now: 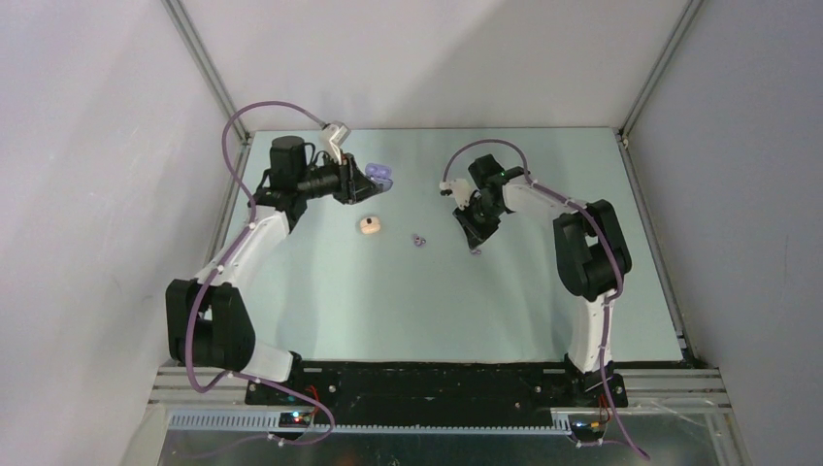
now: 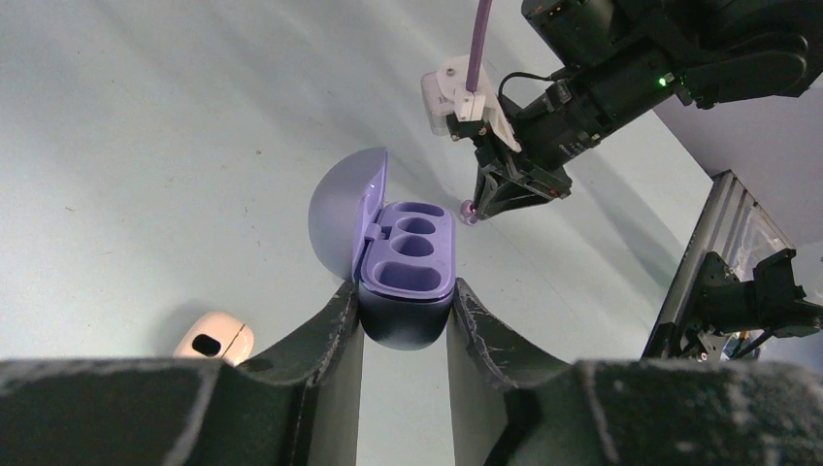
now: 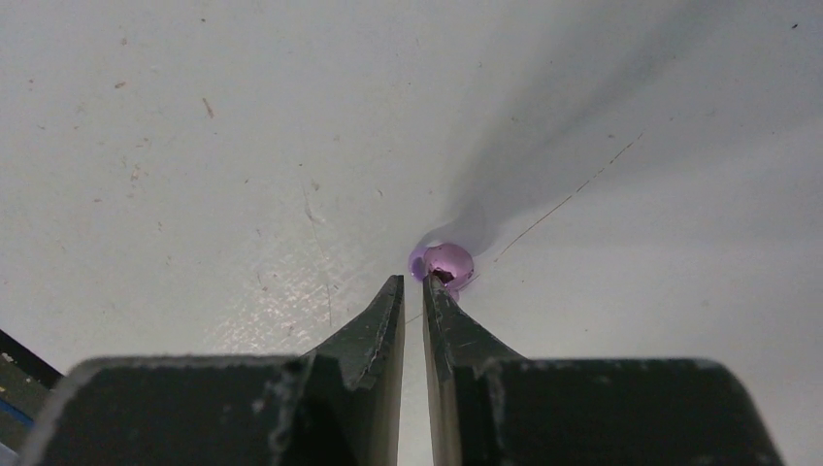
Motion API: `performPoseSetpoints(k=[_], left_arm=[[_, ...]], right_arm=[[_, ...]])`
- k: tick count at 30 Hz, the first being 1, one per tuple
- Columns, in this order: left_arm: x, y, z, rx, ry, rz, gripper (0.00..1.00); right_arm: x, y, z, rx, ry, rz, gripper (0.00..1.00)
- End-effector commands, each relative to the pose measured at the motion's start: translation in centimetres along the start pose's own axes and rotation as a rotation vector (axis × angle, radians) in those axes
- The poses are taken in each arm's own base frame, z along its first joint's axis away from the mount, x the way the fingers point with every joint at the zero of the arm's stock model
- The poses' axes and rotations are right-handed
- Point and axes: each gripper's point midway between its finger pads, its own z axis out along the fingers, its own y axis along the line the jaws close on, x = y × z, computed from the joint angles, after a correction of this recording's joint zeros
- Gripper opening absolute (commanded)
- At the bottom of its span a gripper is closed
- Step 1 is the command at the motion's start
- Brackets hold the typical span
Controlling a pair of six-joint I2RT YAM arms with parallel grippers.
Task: Insert the wireless bluetooth earbuds into the charging case
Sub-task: Adjust the right earbud at the center of the board.
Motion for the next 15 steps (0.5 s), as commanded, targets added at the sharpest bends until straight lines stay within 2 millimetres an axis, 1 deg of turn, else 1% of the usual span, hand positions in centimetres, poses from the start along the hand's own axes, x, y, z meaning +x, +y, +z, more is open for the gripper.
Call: performPoseSetpoints(k=[1,5,8,12,15], left_arm=[[-2.0,-0.5,-0.1,0.013,-0.038,0.058,0.00],[-1.6,-0.7,-0.3,0.011,-0.030,0.056,0.00],[-1.5,-0.8,-0.5,0.008,-0.028,0.057,0.00],[-1.6,-0.8,-0.6,0.004,-0.037,0.059,0.00],[-1.5,-0.8,-0.6,0.001,-0.041,0.055,0.00]], right_arm=[[0.1,-0.9,0.9,0.019,0.002,0.024,0.17],[0.3,-1.3,1.1,0.034,0.010,0.028,0.18],[0.3,-1.7,1.1,0.054,0.011,0.032,0.23],[0.2,-2.1,0.9,0.079,0.010,0.034,0.25],[0.3,-2.8,0.8,0.109,0.014,0.038,0.24]])
